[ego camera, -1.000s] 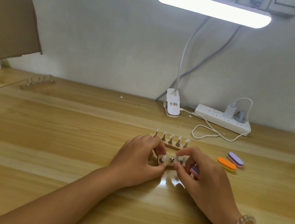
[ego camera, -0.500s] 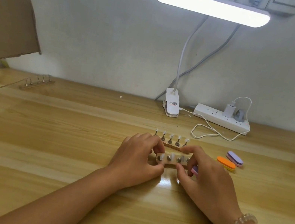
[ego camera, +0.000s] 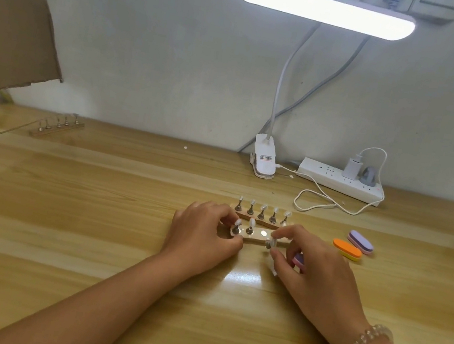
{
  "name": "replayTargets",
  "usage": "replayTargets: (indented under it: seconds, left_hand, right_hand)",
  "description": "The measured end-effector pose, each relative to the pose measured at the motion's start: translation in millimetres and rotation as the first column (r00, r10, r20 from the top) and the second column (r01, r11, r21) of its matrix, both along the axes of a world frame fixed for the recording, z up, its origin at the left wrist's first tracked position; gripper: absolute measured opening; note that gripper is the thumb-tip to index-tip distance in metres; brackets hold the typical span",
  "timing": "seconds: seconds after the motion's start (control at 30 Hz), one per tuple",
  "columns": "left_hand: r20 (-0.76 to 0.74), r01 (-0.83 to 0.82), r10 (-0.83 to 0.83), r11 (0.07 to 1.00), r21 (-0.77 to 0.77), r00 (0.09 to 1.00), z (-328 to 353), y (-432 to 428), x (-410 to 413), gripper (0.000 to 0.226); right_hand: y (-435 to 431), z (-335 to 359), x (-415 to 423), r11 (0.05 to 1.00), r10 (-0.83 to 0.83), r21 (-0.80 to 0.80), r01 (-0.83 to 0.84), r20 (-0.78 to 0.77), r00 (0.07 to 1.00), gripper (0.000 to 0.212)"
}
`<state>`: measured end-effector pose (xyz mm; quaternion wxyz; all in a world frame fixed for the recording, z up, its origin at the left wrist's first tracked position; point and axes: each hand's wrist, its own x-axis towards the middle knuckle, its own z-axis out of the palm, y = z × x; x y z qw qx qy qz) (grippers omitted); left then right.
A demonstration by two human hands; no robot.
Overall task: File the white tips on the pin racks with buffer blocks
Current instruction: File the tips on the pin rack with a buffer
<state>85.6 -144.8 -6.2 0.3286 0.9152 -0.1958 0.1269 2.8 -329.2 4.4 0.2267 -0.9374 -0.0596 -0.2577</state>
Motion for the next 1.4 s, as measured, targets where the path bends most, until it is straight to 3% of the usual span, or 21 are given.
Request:
replayTargets:
  seconds: [0.13,0.27,0.37,0.5,0.6,0.7,0.83,0.97,1.4]
  left_hand:
    - [-0.041,-0.081,0.081,0.997,-0.01,0.996,-1,3,6,0.025]
    - [0.059,-0.087,0.094,0.99,-0.109,0.994,2,1,2,0.034]
    - [0.15,0.09,-0.074,0.991,-0.099,0.986,2,-2,-9,0.03]
    - [0.01,0.379,-0.379,0.925,-0.022,0.925,4,-5,-18,0.019]
    - [-0.003,0.458,-0.459,0.886,-0.066,0.888,4,-4,-15,0.004]
    - [-0.004,0.443,-0.445,0.893,-0.08,0.895,1,-4,-10,0.005]
    - [-0.051,0.399,-0.408,0.907,-0.139,0.911,-2,-5,-3,0.011]
    - [-0.064,0.403,-0.415,0.904,-0.142,0.908,-4,-4,-3,0.012]
    - [-0.075,0.389,-0.402,0.91,-0.146,0.913,-1,-3,-3,0.016]
  right_hand:
    - [0,-1,0,0.998,0.051,0.041,-0.05,-0.016,0.999,0.021]
    - [-1,0,1,0.992,0.07,0.102,-0.068,-0.016,0.997,0.019]
    - [-1,2,0,0.985,0.086,0.15,-0.085,0.001,0.996,0.017]
    - [4,4,-1,0.968,0.129,0.217,-0.126,0.0,0.992,0.018]
    - [8,6,-3,0.953,0.143,0.269,-0.139,0.005,0.99,0.018]
    - [10,8,-4,0.955,0.134,0.274,-0.118,-0.043,0.99,0.022]
    - [5,8,-2,0.936,0.117,0.349,-0.052,-0.168,0.979,0.043]
    - [3,3,0,0.938,0.133,0.343,-0.04,-0.251,0.959,0.036]
    - [9,-3,-2,0.928,0.213,0.322,-0.186,-0.049,0.976,0.047]
